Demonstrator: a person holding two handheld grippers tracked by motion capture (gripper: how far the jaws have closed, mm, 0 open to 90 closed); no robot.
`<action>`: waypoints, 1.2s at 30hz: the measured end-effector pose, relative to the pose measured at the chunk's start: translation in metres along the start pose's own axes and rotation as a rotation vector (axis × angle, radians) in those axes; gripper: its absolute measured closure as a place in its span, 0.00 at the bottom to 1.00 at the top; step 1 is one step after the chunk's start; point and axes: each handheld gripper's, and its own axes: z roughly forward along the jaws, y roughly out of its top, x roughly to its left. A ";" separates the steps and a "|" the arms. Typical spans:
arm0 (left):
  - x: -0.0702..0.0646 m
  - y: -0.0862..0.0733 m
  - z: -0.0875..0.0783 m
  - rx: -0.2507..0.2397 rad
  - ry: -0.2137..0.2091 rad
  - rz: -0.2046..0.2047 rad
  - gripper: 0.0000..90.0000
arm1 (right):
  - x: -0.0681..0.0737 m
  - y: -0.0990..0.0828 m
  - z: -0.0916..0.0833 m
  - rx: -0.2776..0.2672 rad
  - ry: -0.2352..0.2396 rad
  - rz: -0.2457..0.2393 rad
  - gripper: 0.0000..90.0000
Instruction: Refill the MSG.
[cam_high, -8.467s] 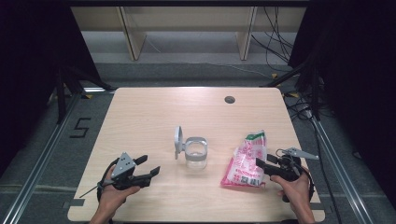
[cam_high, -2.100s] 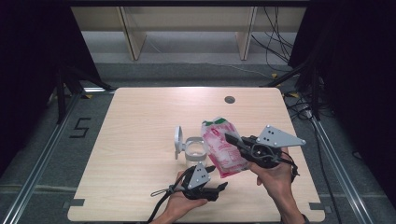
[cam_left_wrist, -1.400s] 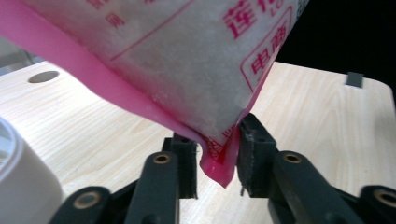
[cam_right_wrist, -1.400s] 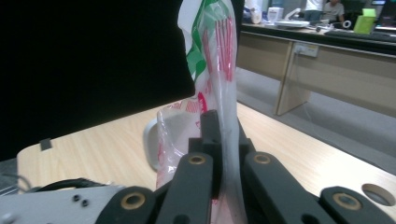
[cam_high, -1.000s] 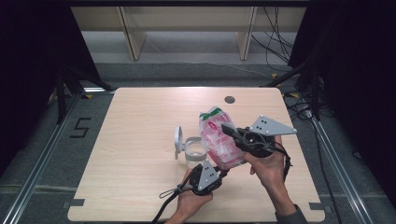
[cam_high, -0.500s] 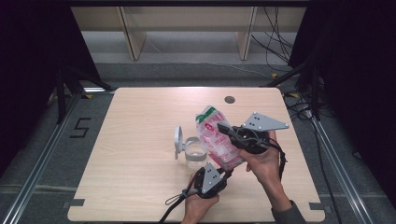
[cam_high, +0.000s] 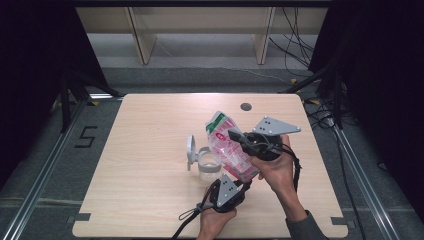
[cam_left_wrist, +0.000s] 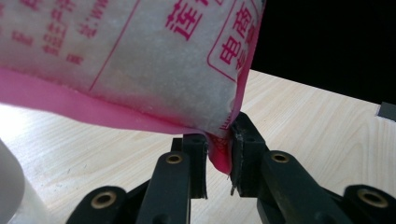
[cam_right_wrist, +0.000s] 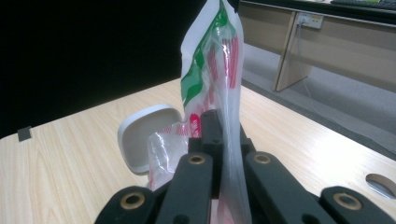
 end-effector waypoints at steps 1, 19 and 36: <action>-0.001 0.000 0.001 -0.007 -0.005 -0.012 0.86 | -0.001 0.001 0.001 0.004 -0.008 -0.025 1.00; -0.002 0.000 0.007 -0.012 0.004 -0.024 0.86 | -0.003 0.001 0.016 0.025 -0.040 -0.010 1.00; -0.001 -0.001 0.010 -0.030 0.023 -0.051 0.86 | -0.003 0.003 0.028 0.062 -0.021 -0.017 1.00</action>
